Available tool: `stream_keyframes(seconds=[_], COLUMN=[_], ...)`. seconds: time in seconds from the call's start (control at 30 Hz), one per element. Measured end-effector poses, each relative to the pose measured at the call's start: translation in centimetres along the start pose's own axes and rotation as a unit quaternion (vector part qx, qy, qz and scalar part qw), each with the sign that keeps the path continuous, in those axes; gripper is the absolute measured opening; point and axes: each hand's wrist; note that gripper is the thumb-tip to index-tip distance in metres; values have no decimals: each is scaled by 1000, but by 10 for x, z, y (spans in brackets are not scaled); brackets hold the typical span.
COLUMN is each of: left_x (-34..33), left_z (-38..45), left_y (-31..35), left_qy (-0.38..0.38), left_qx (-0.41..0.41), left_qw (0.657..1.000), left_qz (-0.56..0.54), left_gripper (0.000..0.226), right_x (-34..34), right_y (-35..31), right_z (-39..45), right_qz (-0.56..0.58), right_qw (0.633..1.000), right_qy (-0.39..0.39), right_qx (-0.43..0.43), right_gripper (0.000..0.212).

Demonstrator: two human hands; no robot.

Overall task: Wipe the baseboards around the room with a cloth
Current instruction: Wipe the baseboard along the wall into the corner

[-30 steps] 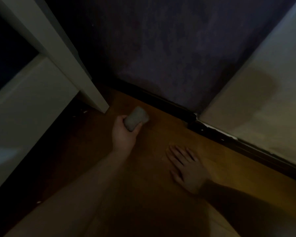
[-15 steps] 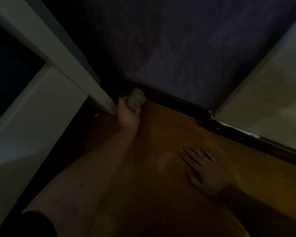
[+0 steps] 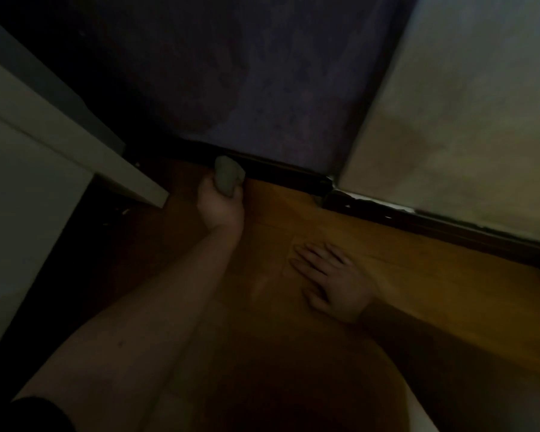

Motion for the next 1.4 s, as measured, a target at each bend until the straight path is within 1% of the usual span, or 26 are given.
stream_keyframes(seconds=[0.1, 0.23, 0.33, 0.47, 0.6, 0.67, 0.77, 0.83, 0.9, 0.93, 1.0, 1.13, 1.27, 1.4], left_x=[-11, -25, -30, -30, -12, 2, 22, 33, 40, 42, 44, 31, 10, -5], left_z=[-34, -64, -78, -87, -73, -60, -36, -20, -6, 0, 10, 13, -9, -40], left_y=[12, 23, 28, 32, 22, 14, -2, -10, -11, -9, -3, 15, 33, 44], left_qy=[-47, -115, -144, -220, -241, -230, -168, -108, -32, 0, 29, 19, 1, -60], left_qx=[-39, -90, -125, -230, -275, -286, -266, -204, -130, -102, -76, -94, -83, -171], left_qw=[998, 989, 982, 947, 928, 927, 946, 970, 990, 994, 997, 995, 996, 983], left_qz=[0, 1, 10, 49, 68, 74, 74, 74, 48, 27, 2, 3, -27, -8], left_gripper=[35, 37, 39, 40, 41, 42, 42, 45, 52, 56, 59, 55, 54, 53], right_x=[-3, -6, -5, -6, -4, -3, -2, -4, -4, -4, -5, -4, -4, -4], right_y=[1, 2, 1, 1, 0, 0, 1, 1, 1, 2, 2, 1, 1, 0], right_z=[2, 3, 2, 2, 1, 2, 2, 2, 2, 2, 2, 1, 1, 1], right_qz=[2, 4, -3, 1, -8, -9, -10, -10, -8, -6, -4, -7, -1, 6], right_qw=[1000, 1000, 1000, 1000, 999, 1000, 1000, 1000, 1000, 1000, 1000, 1000, 1000, 1000], right_qy=[1, 19, 19, 24, 31, 29, 23, 17, 20, 23, 27, 30, 31, 30], right_qx=[2, 5, 1, 2, 5, 5, 0, -2, 0, 2, 3, 1, 1, 0], right_gripper=[66, 68, 66, 66, 67, 66, 64, 63, 63, 63, 64, 63, 62, 62])
Point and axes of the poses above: each hand's wrist, its own z-axis towards the middle knuckle, its own x-axis out of the back of the hand, y = z × x, and after that the axes turned 2 degrees about -z, right-handed
